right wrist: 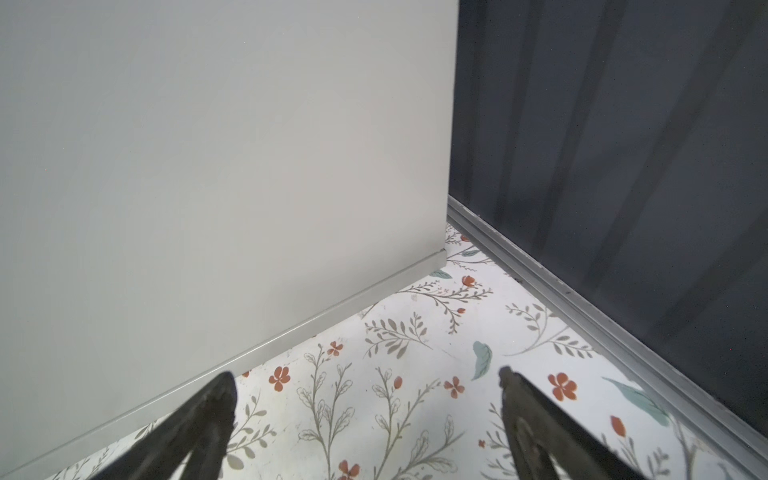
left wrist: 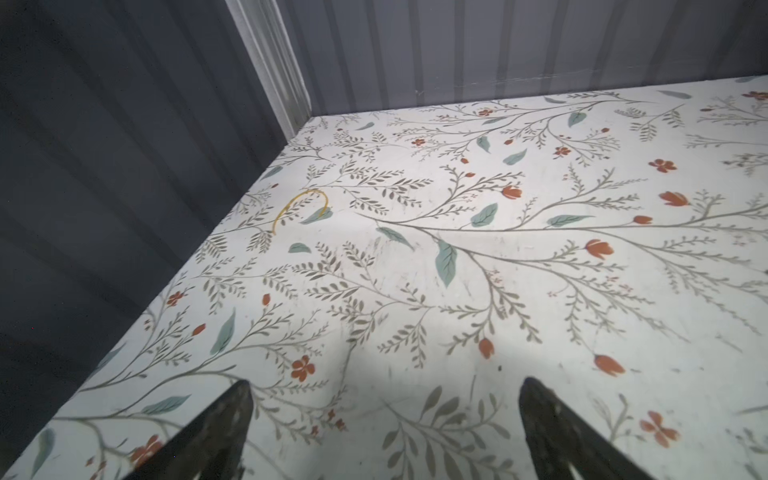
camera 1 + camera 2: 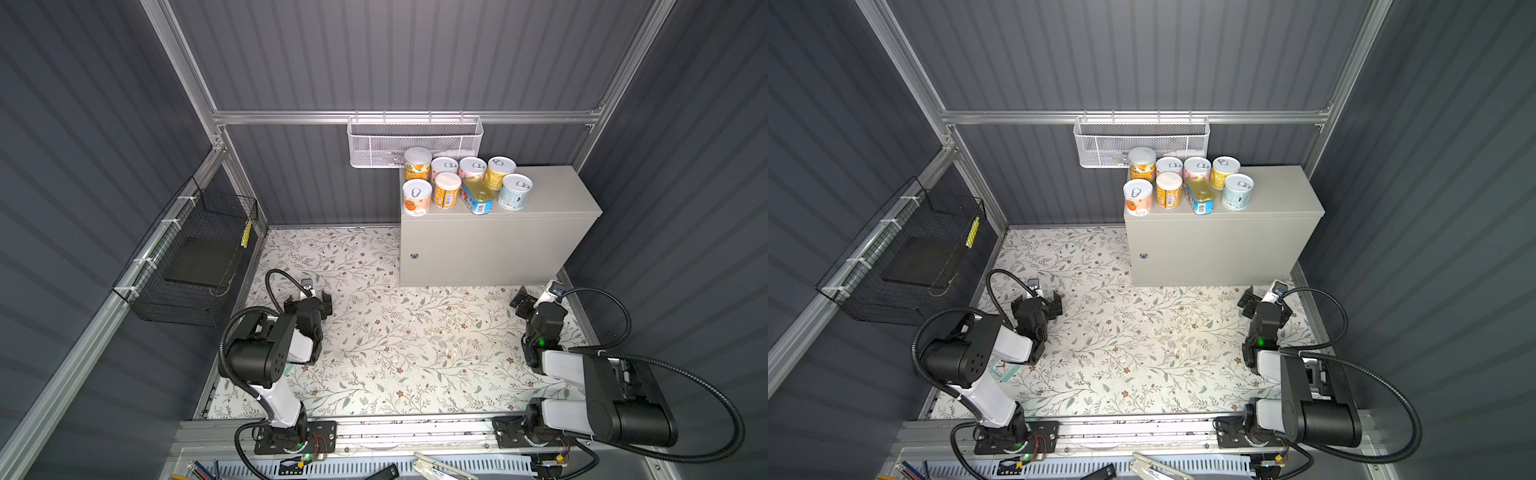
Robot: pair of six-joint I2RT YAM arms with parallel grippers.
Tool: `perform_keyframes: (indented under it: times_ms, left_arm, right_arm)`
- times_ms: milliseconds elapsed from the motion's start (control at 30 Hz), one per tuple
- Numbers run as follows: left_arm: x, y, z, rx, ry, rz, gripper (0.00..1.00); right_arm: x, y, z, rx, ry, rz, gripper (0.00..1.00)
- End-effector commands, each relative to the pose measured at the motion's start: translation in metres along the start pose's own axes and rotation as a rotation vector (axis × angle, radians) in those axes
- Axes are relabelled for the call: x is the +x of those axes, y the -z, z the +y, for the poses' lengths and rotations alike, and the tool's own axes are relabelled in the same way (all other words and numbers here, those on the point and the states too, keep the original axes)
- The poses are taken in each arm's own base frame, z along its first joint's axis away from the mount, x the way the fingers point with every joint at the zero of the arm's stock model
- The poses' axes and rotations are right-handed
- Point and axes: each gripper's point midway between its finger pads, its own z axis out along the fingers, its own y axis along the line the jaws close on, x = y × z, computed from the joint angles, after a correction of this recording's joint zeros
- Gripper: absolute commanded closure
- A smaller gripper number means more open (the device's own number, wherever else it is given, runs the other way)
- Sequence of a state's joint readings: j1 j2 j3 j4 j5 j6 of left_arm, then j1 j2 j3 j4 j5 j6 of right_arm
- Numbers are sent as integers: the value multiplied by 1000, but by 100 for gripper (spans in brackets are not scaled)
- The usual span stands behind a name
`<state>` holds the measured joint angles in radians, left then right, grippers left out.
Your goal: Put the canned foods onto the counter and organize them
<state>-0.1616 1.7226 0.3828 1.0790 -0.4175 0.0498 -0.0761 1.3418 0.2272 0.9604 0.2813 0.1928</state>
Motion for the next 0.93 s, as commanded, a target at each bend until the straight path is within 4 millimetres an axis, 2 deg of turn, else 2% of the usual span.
perform_keyframes:
  times_ms: [0,33,67,167,900]
  left_arm:
    - [-5,-7,-14,85,-20,6,0]
    - [-5,-7,-14,88,-17,14,0]
    - [-5,-7,-14,88,-17,13,0]
    - [-5,-7,-14,88,-17,12,0]
    - [-5,-7,-12,77,-14,9,0]
  right_arm:
    - [-5,-7,32,-145,79,-7,1]
    - [1,-10,42,-173,119,-12,1]
    - [-3,-10,51,-195,151,-52,1]
    - [2,-2,58,-211,193,-36,1]
    - [0,-8,53,-168,178,-39,1]
